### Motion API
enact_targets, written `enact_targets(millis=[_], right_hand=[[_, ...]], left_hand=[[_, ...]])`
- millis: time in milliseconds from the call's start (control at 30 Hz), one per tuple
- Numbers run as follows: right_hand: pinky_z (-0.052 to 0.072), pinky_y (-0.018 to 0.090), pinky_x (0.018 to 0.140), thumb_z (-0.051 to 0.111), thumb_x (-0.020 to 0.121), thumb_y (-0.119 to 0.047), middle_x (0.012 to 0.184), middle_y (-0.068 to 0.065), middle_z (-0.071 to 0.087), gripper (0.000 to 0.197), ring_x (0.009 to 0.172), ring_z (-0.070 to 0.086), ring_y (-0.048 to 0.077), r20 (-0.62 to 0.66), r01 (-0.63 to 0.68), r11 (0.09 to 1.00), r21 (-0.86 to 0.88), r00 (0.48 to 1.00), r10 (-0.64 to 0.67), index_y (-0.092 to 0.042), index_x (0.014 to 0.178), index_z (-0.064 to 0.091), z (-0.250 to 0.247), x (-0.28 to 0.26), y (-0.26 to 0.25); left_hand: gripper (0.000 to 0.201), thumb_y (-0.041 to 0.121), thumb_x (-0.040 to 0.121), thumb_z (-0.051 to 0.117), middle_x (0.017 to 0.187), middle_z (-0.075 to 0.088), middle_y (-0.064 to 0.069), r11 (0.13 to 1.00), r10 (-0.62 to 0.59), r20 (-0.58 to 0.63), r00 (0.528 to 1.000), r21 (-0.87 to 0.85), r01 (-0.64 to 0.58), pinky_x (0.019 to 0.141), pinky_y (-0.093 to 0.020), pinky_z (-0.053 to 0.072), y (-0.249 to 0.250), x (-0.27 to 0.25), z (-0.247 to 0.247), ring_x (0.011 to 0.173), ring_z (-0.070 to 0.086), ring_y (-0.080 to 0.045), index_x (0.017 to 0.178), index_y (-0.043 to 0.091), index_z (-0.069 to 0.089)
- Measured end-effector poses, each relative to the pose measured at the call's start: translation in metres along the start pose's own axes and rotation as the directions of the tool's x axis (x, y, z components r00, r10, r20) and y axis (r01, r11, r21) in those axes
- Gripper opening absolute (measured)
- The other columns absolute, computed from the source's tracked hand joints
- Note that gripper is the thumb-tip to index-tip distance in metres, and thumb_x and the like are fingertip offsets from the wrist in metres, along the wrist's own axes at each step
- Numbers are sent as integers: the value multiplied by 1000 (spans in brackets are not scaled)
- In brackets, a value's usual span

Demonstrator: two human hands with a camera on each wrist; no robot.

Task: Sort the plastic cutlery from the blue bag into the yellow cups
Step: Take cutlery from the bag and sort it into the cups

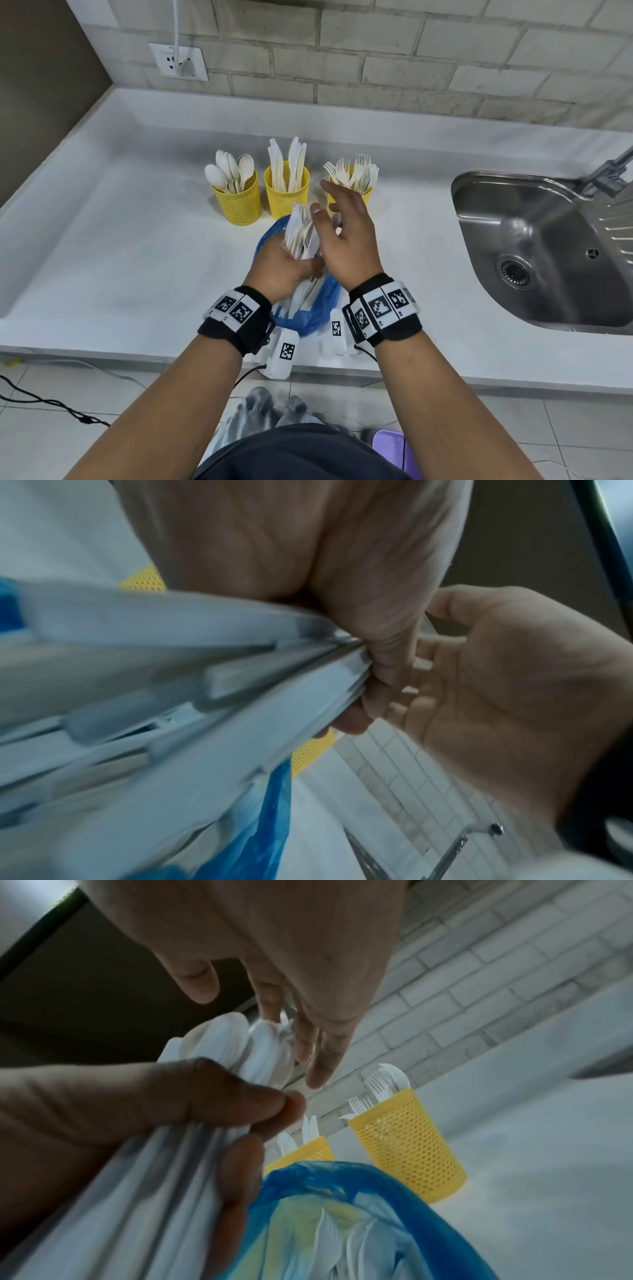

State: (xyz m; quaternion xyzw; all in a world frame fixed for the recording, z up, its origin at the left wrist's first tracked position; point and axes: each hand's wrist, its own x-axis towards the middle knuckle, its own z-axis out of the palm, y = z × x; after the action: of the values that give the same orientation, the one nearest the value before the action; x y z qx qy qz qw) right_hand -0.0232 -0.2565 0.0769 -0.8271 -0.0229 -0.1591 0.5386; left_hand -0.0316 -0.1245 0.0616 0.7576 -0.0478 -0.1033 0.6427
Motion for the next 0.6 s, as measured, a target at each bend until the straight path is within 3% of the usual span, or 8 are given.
enact_targets(millis=[100, 167, 233, 300, 367, 400, 500, 600], right_hand=[[46, 8, 88, 54, 92, -41, 141, -2, 52, 57, 119, 57, 11, -13, -138, 973, 184, 990, 143, -20, 146, 50, -3, -11, 5], [46, 6, 85, 56, 89, -45, 137, -1, 55, 65, 117, 59, 8, 74, -210, 943, 259, 977, 198, -19, 147, 46, -3, -19, 11], [50, 13, 90, 64, 84, -49, 132, -5, 58, 73, 117, 60, 6, 226, -292, 917, 271, 945, 235, -22, 148, 41, 2, -27, 22], [54, 31, 102, 78, 77, -48, 137, 2, 57, 86, 124, 61, 15, 353, -353, 875, 330, 906, 233, -22, 149, 38, 9, -33, 31], [47, 51, 111, 87, 77, -32, 147, 9, 54, 91, 135, 55, 22, 443, -402, 810, 427, 874, 200, -21, 151, 35, 13, -36, 37], [47, 55, 111, 86, 79, -20, 147, 8, 55, 86, 136, 55, 24, 478, -414, 793, 447, 860, 179, -22, 150, 37, 13, -36, 36], [60, 53, 87, 77, 77, -3, 122, 15, 70, 67, 111, 70, 30, 575, -475, 795, 378, 793, 200, -23, 136, 52, 13, -34, 23], [56, 36, 63, 68, 80, 0, 82, 17, 72, 37, 70, 69, 32, 597, -524, 759, 386, 769, 227, -5, 117, 63, 13, -33, 13]], left_hand=[[17, -3, 84, 77, 90, 77, -22, 989, 14, -74, 997, -144, -25, 74, -39, 60, 4, 1, -3, 77, 72, -28, 100, 3, 75], [20, -1, 85, 78, 97, 78, -19, 977, 17, -106, 994, -209, -40, 82, -42, 61, 6, 1, -4, 89, 75, -31, 105, 4, 76], [23, -2, 85, 78, 103, 78, -17, 960, 20, -115, 993, -276, -51, 88, -46, 61, 10, 2, -5, 98, 74, -34, 106, 3, 76], [20, -6, 84, 77, 100, 78, -18, 938, 17, -121, 992, -341, -57, 90, -49, 59, 15, 2, -5, 94, 74, -33, 100, 5, 78], [23, -7, 84, 76, 95, 78, -13, 924, 13, -123, 992, -378, -59, 90, -46, 59, 21, 2, -3, 89, 73, -27, 92, 13, 81], [25, -8, 84, 76, 95, 79, -11, 919, 17, -114, 993, -390, -60, 89, -43, 58, 24, 1, -2, 90, 74, -24, 91, 15, 81], [27, -10, 83, 75, 95, 79, -11, 919, 51, -67, 996, -387, -73, 85, -38, 59, 32, -4, 2, 91, 74, -22, 91, 16, 79], [25, -7, 84, 76, 94, 79, -10, 947, 86, -25, 996, -309, -90, 90, -38, 59, 36, -7, 2, 90, 75, -21, 88, 17, 80]])
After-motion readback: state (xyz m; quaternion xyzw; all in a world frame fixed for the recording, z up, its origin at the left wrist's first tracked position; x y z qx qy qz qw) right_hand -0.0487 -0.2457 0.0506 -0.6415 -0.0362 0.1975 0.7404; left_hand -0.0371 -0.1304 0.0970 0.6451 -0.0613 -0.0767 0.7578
